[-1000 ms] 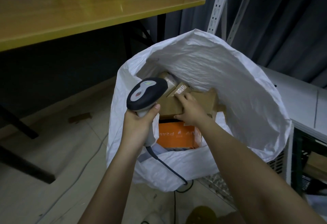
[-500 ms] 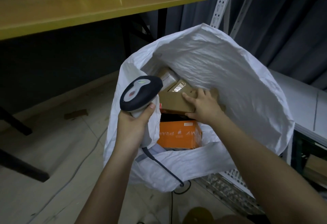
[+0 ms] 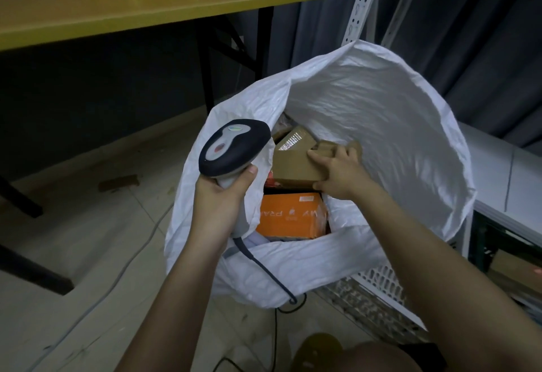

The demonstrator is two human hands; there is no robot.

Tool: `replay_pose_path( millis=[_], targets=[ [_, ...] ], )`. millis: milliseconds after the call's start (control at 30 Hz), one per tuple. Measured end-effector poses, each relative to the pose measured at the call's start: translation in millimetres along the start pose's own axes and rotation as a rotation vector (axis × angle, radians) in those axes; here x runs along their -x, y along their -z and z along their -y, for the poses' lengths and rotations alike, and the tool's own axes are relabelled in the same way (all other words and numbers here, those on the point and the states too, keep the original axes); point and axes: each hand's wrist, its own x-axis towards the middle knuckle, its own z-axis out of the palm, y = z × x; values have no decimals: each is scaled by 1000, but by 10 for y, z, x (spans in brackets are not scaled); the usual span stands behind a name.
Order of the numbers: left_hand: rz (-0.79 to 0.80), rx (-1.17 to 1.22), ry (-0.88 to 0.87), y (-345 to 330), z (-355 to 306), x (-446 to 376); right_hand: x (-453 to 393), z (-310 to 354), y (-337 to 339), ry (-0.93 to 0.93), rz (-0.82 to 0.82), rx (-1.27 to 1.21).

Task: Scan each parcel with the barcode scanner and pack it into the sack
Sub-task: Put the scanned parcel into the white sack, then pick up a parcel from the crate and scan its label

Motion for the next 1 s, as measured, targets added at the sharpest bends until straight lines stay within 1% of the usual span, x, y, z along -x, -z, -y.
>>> replay_pose_path(
  millis=[133, 200, 367, 433, 500, 567, 667, 800, 900, 1000],
  targets=[
    [8, 0, 6, -58, -4, 54, 13, 130, -119, 4, 47, -93],
    [11, 1, 9, -72, -11, 78, -16, 236, -234, 18, 34, -139],
    [-5, -3, 31, -73, -19, 107, -53, 411, -355, -52, -138, -133],
    [-6, -9, 25, -56, -26, 123, -11, 410, -387, -52, -210, -242],
    [-1, -6, 14, -43, -44, 135, 57, 311, -419, -39, -292, -372],
    [8, 0, 16, -42, -53, 152, 150, 164, -450, -57, -352, -426],
    [32, 11, 22, -61, -65, 202, 327, -6, -455, -103, -398, -539],
    [64, 40, -2, -115, -127, 329, 657, -150, -346, -67, -490, -644],
    [145, 68, -14, -202, -199, 489, 1025, -316, -264, -63, -540, -704],
    [252, 96, -51, -378, -250, 717, 1444, -566, -228, -127, -562, -659]
  ],
)
